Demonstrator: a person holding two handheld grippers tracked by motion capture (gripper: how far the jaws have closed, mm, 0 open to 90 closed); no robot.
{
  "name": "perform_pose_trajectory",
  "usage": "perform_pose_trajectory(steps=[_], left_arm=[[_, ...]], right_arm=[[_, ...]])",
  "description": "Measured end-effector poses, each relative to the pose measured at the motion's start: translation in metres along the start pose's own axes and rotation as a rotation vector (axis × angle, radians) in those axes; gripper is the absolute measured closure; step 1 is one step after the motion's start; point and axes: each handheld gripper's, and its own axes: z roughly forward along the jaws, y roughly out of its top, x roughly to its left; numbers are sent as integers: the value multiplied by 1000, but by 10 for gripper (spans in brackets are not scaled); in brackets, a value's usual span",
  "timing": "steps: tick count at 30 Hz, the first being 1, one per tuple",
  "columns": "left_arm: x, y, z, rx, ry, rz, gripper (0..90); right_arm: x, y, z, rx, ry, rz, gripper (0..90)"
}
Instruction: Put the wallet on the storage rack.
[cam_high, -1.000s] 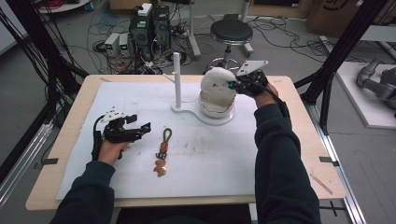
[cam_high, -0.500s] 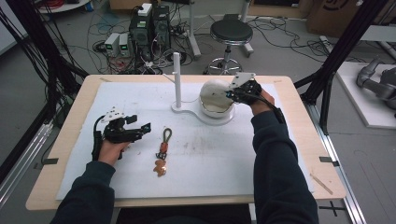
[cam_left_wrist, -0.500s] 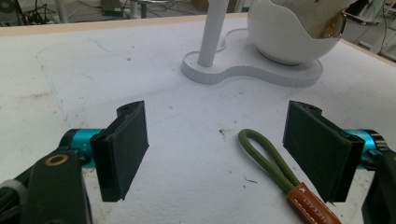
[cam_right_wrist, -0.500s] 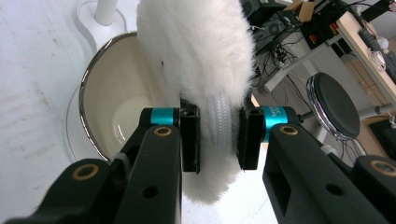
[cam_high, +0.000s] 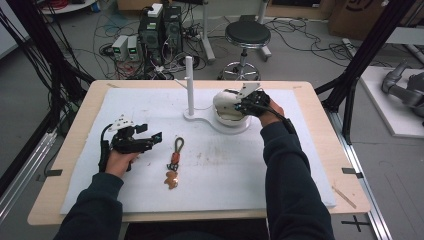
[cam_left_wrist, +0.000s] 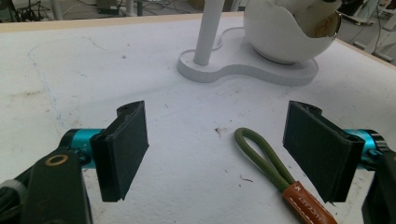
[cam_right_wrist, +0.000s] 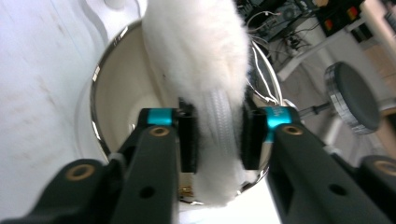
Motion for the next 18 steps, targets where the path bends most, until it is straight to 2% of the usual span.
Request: perform_pose_trajectory(steps=[2,3,4,5,8,9,10,11,12,13,15,18], left_arm=[[0,0,0,-1,0,-3,221],[0,0,0,1,-1,-2,221],[0,-1,0,1,-2,-3,221],[0,-1,0,3,-4,-3,221],[-1,-1,1,3,-7,-4,221],[-1,-1,1,3,-8,-4,221],[-1,-1,1,3,-9,-6,221],[-1,-1,1,4,-11,-6,221],[-1,-1,1,1,-13,-9,221],[-1,-1,1,2,-14,-9,221],[-1,-1,0,3,-18,-8,221],[-3,-1,0,0,-26,-12,221]], right_arm=[[-3,-2,-6,-23,4,75,526],[-5,-3,-10,-52,6,109,498],[-8,-7,-20,-90,9,179,455],[-8,-7,-20,-90,9,179,455],[-14,-14,-37,-132,9,257,434],[-15,-17,-44,-145,-6,268,433],[-14,-21,-50,-177,-42,279,427],[-14,-25,-56,-175,-52,291,404],[-14,-28,-61,-156,-40,318,390],[-12,-35,-66,-166,-61,331,391],[-8,-50,-75,-180,-52,371,376],[2,-76,-86,-185,-67,446,347]])
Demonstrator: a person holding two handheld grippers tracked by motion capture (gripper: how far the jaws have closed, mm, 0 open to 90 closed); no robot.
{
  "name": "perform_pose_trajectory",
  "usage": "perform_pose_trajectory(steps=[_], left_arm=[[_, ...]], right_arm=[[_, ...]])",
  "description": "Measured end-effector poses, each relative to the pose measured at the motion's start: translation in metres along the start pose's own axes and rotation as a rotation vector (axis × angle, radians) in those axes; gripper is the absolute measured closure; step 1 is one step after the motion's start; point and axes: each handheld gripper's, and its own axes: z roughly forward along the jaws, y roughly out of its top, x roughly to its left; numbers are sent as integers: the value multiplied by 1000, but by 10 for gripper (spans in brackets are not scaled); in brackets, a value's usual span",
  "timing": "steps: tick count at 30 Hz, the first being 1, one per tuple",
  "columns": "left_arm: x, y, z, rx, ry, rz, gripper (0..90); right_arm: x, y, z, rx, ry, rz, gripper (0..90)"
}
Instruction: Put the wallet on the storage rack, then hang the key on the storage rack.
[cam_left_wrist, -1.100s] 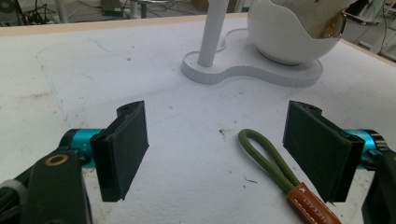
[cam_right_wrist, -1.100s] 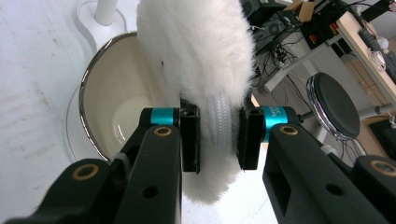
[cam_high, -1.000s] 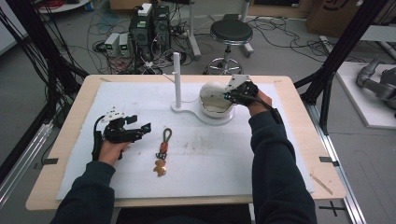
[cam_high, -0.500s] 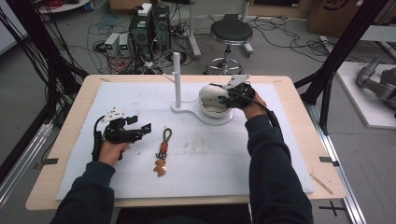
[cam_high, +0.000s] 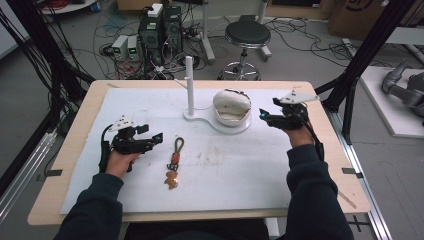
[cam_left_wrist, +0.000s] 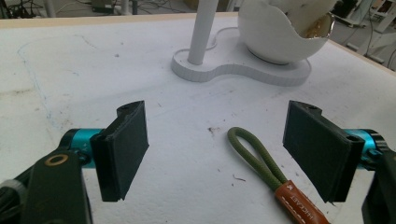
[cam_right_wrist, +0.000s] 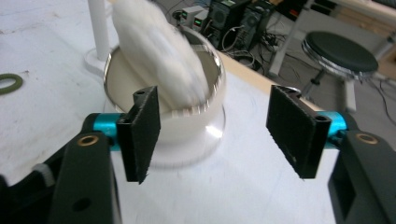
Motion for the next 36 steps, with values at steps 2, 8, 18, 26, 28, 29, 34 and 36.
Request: perform_pose_trajectory(steps=[2,8,18,26,28,29,34,36], left_arm=[[-1,0,0,5,-13,-5,222],[-5,-2,0,1,-29,10,224],[-9,-2,-3,-15,-10,12,218],[-13,-4,0,16,-24,28,218],[-15,-5,2,28,-34,32,219],[-16,-6,2,34,-35,38,219],[-19,-8,5,70,-10,51,219],[-20,-9,8,100,-2,54,219]], right_arm=[[-1,-18,-9,-2,-7,51,324],[-3,-59,-28,30,-11,132,273],[2,-88,-29,46,-23,159,218],[0,-93,-34,34,-39,173,218],[-1,-94,-34,36,-42,176,218],[0,-94,-34,34,-44,178,218],[1,-95,-33,32,-50,183,218],[1,-96,-32,32,-51,179,219]])
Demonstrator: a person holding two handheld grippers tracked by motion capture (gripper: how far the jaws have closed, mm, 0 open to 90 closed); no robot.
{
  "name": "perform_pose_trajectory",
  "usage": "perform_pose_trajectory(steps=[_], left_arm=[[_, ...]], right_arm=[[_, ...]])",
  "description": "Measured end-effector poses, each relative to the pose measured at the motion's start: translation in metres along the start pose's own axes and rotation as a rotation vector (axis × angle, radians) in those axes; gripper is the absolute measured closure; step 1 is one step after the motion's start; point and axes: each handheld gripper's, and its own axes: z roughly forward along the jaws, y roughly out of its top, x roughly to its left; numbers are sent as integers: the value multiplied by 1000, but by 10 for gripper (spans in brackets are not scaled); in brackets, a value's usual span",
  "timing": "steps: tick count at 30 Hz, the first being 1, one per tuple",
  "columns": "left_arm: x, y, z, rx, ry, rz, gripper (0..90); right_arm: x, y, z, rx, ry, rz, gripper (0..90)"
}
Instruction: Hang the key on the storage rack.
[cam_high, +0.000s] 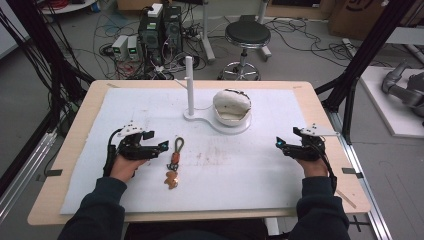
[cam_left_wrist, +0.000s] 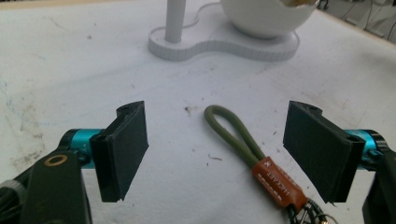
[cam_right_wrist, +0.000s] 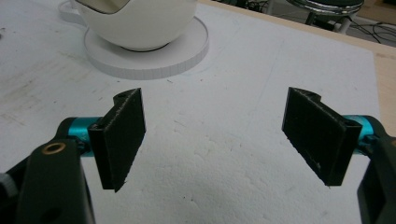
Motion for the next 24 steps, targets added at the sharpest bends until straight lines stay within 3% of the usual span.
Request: perform_pose_trajectory(steps=[7,11,14,18,21,24], left_arm=[[-12,-3,7,78,49,2,229],[-18,-7,16,148,43,-8,366],[-22,-8,21,184,50,-5,419],[-24,-8,24,186,53,-30,450],[-27,-8,24,173,14,-76,461],[-35,-8,28,196,4,-60,460]], right_arm=[[1,-4,4,24,4,-1,220],[0,-6,3,20,7,1,231],[-1,-7,3,23,8,1,232],[0,-7,4,30,8,-6,237],[2,-7,5,39,7,-12,237],[2,-6,5,40,8,-17,237]])
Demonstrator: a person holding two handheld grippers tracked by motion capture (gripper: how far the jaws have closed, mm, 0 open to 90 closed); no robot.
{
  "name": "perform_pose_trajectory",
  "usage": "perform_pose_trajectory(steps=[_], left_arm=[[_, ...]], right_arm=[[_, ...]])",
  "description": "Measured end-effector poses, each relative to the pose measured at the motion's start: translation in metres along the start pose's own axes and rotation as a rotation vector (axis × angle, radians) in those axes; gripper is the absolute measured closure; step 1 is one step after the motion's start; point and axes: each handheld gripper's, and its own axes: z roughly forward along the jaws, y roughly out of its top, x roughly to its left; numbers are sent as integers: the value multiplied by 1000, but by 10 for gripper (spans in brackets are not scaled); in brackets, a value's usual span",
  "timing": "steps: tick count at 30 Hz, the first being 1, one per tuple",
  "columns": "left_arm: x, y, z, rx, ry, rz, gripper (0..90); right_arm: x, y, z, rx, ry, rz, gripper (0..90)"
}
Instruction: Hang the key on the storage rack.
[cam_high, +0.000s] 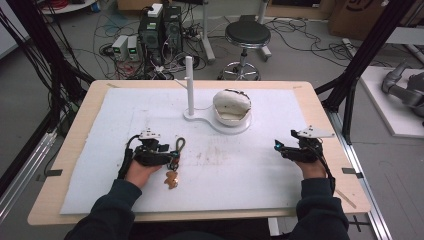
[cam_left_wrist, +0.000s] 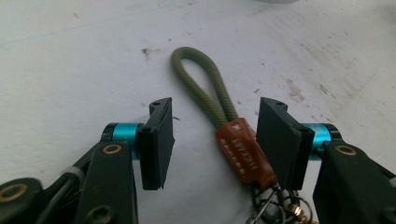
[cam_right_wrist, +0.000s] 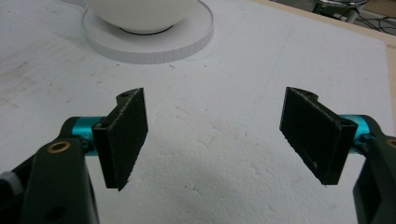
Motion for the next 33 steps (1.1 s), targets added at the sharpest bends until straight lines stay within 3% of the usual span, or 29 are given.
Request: perform_pose_trajectory(steps=[1,5,7,9,11,15,17,18,20,22,25,30,33], left_arm=[[-3,-1,3,11,0,6,460],[-16,0,7,40,93,96,472],[-21,0,8,53,151,163,560],[-21,2,8,48,122,197,681],[-21,4,10,46,117,228,719],[-17,4,13,18,64,280,728],[-19,5,14,15,82,264,657],[-20,5,14,23,94,241,532],[-23,4,12,51,142,224,495],[-24,2,12,56,141,207,540],[-28,2,13,59,131,243,668],[-25,4,12,50,110,226,704],[-22,7,8,7,82,196,707]], right_arm=[[0,0,0,0,1,-3,238],[1,0,1,5,8,-14,244],[2,0,1,8,11,-21,245],[2,0,2,9,11,-25,245],[2,0,2,10,13,-26,245],[2,0,2,8,12,-29,245],[2,0,1,7,10,-27,245],[2,0,1,7,10,-27,245],[3,0,1,9,12,-31,245],[3,0,1,10,11,-31,245],[3,0,1,12,9,-32,245],[3,-1,1,17,7,-35,245],[3,0,0,16,9,-32,245]])
